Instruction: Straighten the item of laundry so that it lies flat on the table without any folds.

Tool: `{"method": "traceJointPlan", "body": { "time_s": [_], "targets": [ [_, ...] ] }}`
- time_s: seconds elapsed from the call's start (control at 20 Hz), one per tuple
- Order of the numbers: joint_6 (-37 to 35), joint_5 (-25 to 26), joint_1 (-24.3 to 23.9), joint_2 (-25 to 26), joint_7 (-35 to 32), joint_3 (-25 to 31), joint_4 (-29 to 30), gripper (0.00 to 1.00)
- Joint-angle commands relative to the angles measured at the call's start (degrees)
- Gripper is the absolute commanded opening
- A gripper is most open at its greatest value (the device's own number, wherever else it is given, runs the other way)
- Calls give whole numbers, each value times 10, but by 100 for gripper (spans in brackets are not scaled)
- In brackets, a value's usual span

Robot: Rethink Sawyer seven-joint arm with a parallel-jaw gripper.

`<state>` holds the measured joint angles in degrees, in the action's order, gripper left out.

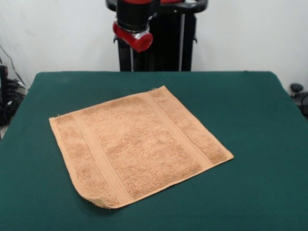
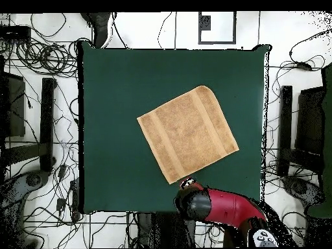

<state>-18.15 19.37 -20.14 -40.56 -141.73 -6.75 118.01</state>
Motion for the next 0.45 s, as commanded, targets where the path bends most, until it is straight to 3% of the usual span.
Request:
{"method": "traceJointPlan", "body": {
  "time_s": [0.05, 0.45],
  "targets": [
    [56, 27, 19, 46, -19, 22, -28, 100],
    [39, 32, 3, 44, -3, 42, -27, 100]
  ]
}}
